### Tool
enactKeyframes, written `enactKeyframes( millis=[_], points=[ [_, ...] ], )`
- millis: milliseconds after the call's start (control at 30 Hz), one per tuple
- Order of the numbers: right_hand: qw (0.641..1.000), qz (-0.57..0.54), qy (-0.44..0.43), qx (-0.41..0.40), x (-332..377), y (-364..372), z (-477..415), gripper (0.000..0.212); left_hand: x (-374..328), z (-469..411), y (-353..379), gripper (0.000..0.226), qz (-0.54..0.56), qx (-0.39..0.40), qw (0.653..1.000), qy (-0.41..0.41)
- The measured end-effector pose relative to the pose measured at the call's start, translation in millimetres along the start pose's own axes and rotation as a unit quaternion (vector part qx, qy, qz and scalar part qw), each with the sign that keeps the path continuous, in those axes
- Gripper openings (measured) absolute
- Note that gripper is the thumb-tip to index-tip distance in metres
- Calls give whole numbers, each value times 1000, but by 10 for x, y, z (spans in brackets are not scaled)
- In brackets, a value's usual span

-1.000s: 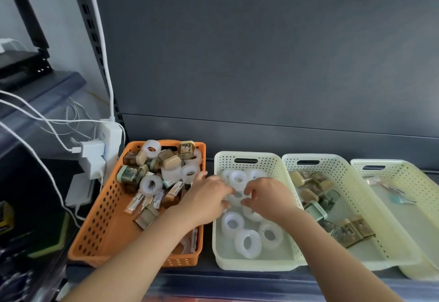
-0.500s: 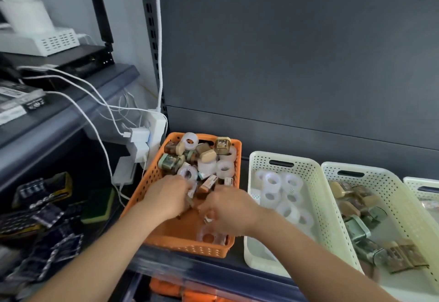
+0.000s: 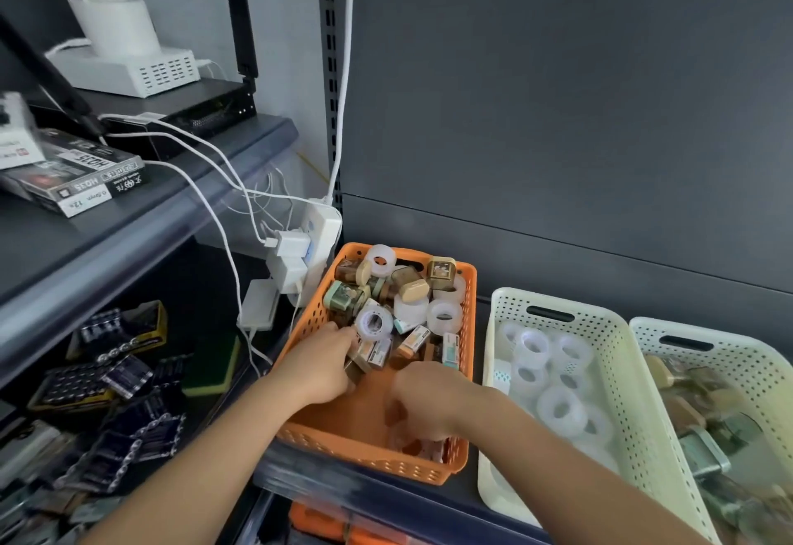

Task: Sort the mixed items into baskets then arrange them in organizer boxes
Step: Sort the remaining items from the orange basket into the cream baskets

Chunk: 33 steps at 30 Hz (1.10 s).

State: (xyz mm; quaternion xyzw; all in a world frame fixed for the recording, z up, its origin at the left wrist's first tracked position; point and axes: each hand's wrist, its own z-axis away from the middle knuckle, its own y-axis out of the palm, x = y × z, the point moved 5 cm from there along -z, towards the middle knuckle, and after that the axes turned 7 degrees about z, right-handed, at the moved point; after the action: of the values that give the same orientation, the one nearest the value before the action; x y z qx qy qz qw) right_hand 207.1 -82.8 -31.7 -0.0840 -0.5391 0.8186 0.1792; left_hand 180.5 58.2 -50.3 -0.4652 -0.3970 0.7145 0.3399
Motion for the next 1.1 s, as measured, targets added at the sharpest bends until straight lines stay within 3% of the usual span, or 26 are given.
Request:
enactKeyframes(
  millis=[133,300,467,600,800,1000,1100],
  points=[
    [1000,10,-12,2,25,2,-34,17,-20,-23,-15,47,-37,19,999,19],
    [999,8,17,-41,-77,-95,-76,5,-238,-138,-225,16,-76,-120,987,75],
    [988,-43,80,-126,-310,-258,-59,17,-300,-327,-184,15,-135,-84,986,50],
    [957,-106,127,-238,-501,-384,53,18,-334,-368,-127,19,-118,-84,987,66],
    [874,-208,231,-372,-792,-476,367,15,-536,-220,-433,23,18,-204,971,120],
    [815,-276,307,-407,-1010,-433,842,3,-1062,-28,-538,18,122,-271,922,248],
    [822,-273,340,-368,-1113,-357,1133,1,-1370,35,-423,18,123,-248,910,308]
  ],
)
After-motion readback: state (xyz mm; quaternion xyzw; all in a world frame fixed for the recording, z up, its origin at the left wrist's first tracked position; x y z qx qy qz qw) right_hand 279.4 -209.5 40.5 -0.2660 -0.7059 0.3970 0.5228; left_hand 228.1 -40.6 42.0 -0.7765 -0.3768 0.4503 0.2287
